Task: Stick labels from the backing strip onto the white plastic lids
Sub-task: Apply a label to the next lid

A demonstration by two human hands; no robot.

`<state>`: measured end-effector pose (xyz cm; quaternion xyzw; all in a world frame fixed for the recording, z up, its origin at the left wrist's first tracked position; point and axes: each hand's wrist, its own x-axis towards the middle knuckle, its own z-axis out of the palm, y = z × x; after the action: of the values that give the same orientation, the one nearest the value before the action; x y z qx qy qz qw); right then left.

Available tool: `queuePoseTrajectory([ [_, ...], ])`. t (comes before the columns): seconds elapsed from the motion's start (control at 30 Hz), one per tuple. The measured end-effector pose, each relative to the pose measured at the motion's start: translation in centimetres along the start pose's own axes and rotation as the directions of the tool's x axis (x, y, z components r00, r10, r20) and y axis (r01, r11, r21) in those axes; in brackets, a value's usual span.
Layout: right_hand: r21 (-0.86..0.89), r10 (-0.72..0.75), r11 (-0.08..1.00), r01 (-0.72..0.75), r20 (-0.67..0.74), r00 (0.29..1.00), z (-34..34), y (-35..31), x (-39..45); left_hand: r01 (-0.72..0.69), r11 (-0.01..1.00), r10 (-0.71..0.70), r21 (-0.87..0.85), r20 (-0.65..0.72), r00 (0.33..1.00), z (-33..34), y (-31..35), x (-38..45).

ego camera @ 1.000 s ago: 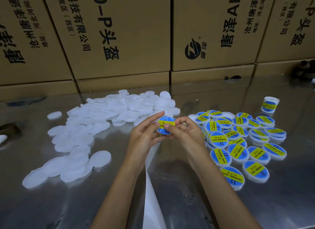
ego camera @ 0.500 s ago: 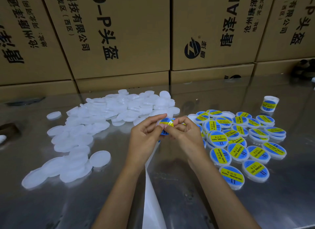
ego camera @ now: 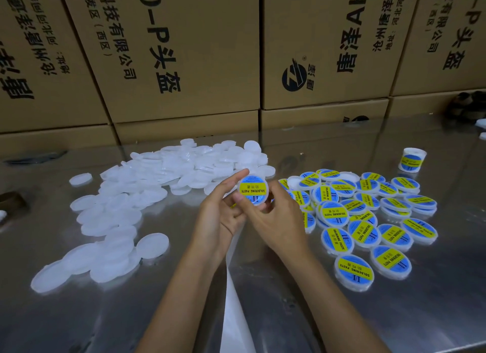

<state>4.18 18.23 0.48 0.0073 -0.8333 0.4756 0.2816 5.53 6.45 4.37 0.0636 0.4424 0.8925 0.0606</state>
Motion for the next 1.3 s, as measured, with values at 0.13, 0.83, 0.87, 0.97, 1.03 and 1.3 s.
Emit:
queuePoseTrajectory([
  [0.13,0.022,-0.052,0.998,0.052,-0.030,0.998,-0.4,0.1,0.1,0.017,1.000,-0.017,-0.006,0.042,0.999,0.1,0.1,0.0],
  [0.83,0.143,-0.027,0.990,0.012,0.104,0.994,-0.3,0.6,0.3,-0.154,0.909,0.212,0.386,-0.111,0.971,-1.5,-0.9,0.9],
  [0.87,0.140,-0.042,0.990,0.029,0.089,0.995,-0.3,0.6,0.4,-0.150,0.919,0.205,0.365,-0.116,0.972,-1.5,-0.9,0.9],
  [0.97,0.142,-0.086,0.987,0.077,0.062,0.994,-0.5,0.8,0.5,-0.156,0.929,0.198,0.336,-0.096,0.975,-1.4,-0.8,0.7],
  [1.03,0.129,-0.101,0.987,0.094,0.047,0.994,-0.5,0.8,0.5,-0.166,0.916,0.215,0.365,-0.097,0.972,-1.5,-0.7,0.7],
  [1.3,0.151,-0.103,0.983,0.101,0.011,0.995,-0.6,0.7,0.5,-0.185,0.864,0.283,0.468,-0.148,0.948,-1.6,-1.1,0.7],
])
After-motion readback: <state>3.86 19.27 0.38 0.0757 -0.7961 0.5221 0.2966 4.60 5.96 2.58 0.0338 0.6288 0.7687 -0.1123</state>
